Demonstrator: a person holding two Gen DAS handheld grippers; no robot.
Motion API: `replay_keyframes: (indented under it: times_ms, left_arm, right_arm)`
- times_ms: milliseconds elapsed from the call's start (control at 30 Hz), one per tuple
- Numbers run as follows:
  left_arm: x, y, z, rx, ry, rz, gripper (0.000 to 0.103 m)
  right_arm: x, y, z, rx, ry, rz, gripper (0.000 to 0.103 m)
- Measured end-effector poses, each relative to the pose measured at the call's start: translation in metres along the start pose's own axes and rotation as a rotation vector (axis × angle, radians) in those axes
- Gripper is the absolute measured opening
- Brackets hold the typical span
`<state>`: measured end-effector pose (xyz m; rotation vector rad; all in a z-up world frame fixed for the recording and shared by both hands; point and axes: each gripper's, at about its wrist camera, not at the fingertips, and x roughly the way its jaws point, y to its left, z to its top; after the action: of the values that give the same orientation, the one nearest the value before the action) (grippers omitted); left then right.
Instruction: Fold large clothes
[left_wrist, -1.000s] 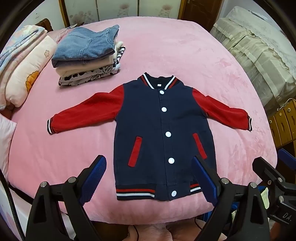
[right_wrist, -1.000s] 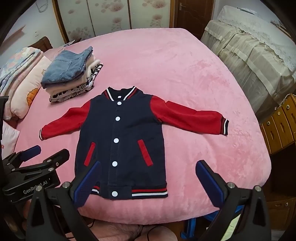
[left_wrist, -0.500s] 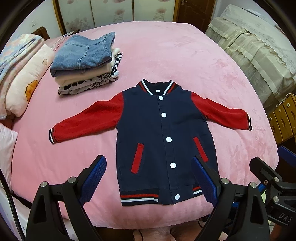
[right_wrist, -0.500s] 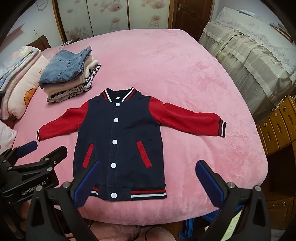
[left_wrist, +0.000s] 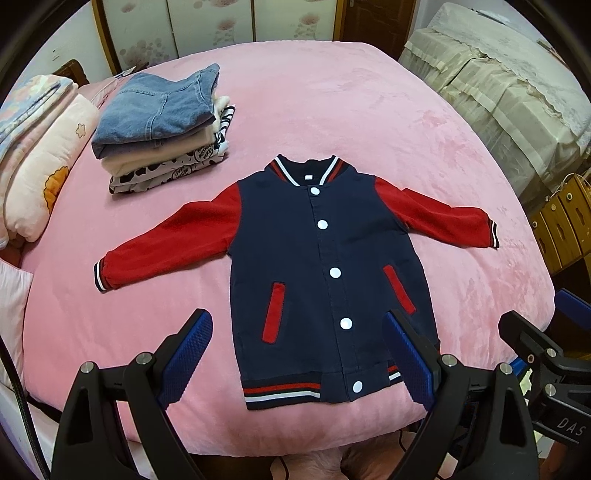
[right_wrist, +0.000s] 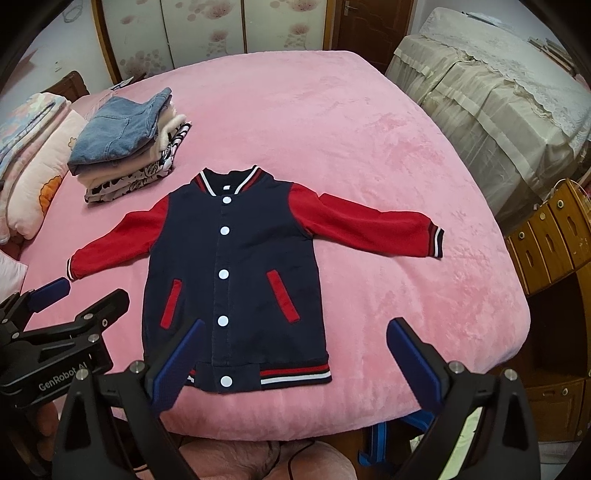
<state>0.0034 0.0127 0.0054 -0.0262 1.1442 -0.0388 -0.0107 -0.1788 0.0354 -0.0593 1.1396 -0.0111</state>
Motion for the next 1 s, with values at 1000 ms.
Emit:
replay_keyframes:
  times_ms: [1000]
  left_arm:
    - [0.009,-0.015,0.014,0.015,-0.007,-0.001,0.092]
  right_arm:
    - [0.010,-0.019,0.015,0.043,-0.018,0.074,0.096]
